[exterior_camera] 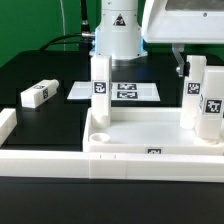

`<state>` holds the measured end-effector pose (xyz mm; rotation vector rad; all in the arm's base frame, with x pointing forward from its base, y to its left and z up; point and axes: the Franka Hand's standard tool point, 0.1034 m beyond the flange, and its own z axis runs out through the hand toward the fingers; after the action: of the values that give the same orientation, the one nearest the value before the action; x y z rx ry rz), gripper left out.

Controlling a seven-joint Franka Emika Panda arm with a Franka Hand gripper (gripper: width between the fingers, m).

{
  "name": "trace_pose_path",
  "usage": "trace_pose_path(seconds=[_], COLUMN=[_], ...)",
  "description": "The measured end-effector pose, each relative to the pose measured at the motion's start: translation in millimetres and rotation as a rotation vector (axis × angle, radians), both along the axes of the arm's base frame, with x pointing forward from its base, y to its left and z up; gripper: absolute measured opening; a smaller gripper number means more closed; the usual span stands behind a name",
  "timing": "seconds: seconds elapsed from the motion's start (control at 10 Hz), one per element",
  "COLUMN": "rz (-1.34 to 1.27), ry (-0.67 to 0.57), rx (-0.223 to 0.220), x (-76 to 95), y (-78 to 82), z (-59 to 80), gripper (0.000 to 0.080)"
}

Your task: Assemble desk

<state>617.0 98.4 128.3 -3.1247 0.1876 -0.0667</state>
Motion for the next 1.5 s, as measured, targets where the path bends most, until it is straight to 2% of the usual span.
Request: trace_pose_path(seconds=[0.2,0.3,0.4,0.7,1.5], rz=[0.0,0.0,-0.005,-0.053,-0.641], ry=[0.001,0.0,0.0,0.001,0.011], rx=[0.0,0.0,0.0,0.002,0.041], x=[-0.1,0.0,0.0,-0.1,-0.6], y=[0.0,-0.1,-0.1,-0.2,-0.2], z=[-0.4,-0.2,-0.3,-0.3,-1.6], gripper=[0.0386,0.0386,0.0288,0.0288,0.029])
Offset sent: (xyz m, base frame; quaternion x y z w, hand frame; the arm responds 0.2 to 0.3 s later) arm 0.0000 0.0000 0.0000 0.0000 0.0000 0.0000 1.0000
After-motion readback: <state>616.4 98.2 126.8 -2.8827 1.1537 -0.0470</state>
